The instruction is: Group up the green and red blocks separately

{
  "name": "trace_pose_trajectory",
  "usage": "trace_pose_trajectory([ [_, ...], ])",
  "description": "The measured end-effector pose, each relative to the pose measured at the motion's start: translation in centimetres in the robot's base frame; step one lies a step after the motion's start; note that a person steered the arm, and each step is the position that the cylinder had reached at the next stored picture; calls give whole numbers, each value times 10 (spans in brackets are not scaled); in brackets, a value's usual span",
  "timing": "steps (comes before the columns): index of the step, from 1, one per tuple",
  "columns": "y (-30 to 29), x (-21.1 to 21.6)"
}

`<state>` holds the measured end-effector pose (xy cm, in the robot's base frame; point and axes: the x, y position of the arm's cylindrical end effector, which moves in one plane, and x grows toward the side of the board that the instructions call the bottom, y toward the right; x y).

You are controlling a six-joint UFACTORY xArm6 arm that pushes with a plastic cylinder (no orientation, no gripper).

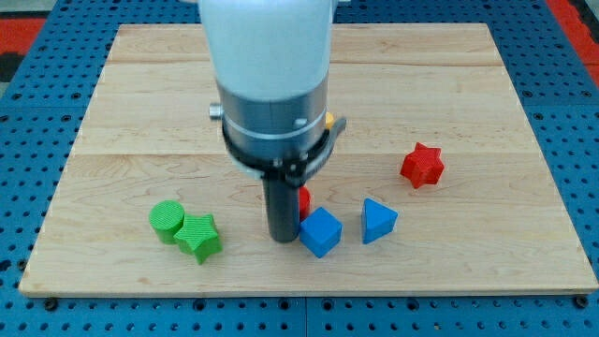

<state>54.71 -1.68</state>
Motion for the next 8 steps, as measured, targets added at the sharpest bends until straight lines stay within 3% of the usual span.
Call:
trace_pose_trajectory([
  [1,19,-32],
  [3,-42,-38],
  [4,-19,-74],
  [6,108,-76],
  [8,66,-73],
])
